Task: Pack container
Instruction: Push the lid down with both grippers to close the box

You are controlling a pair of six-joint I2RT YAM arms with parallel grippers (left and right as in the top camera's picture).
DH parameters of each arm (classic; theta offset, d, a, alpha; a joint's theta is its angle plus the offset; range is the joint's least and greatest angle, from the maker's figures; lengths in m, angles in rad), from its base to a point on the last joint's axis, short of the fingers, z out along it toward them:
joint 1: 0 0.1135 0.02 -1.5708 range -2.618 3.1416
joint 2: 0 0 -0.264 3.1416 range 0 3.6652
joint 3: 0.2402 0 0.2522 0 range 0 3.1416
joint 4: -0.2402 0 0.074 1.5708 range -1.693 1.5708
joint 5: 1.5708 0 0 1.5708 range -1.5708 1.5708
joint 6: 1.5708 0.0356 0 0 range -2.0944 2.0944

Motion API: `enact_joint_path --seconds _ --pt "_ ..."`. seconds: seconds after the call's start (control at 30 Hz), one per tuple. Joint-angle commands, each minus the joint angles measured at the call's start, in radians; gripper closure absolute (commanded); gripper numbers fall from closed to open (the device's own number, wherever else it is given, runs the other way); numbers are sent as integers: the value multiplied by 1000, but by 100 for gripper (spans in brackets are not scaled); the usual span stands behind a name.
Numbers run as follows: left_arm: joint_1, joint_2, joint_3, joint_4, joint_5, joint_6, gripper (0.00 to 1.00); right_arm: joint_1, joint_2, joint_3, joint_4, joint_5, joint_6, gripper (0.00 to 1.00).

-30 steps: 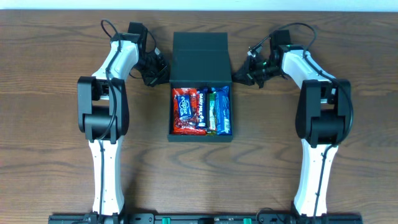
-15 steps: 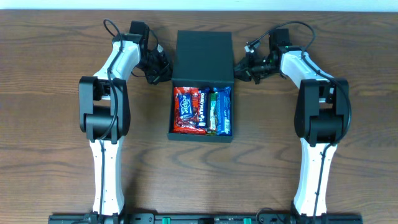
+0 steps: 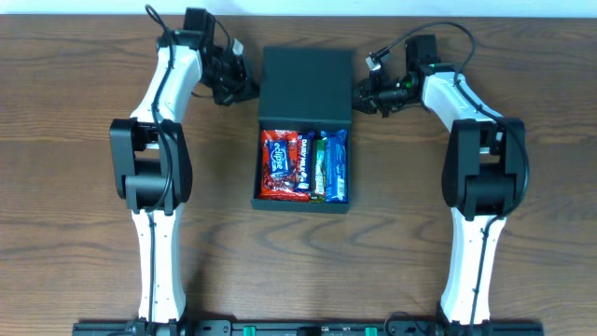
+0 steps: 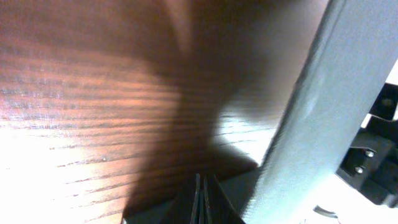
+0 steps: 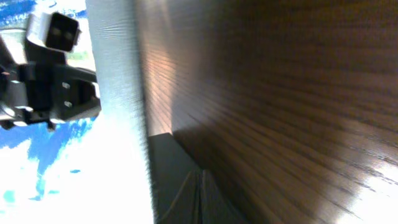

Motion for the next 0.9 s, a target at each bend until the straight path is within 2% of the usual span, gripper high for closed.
enact_joint_path --seconds 0.0,0.17,0.57,0.73,0.87 --pt "-6 6 88 -21 42 70 94 3 -90 34 3 -24 -51 98" --pt "-6 5 187 -78 42 136 94 3 -174 34 -22 43 -100 98" --pt "-6 -31 319 -241 43 328 94 3 -354 34 -115 42 -230 99" --pt "-6 -88 328 -324 42 452 94 9 -414 34 -227 48 -315 98" --pt "-7 -132 328 -390 41 552 94 25 -439 34 -327 156 -361 99"
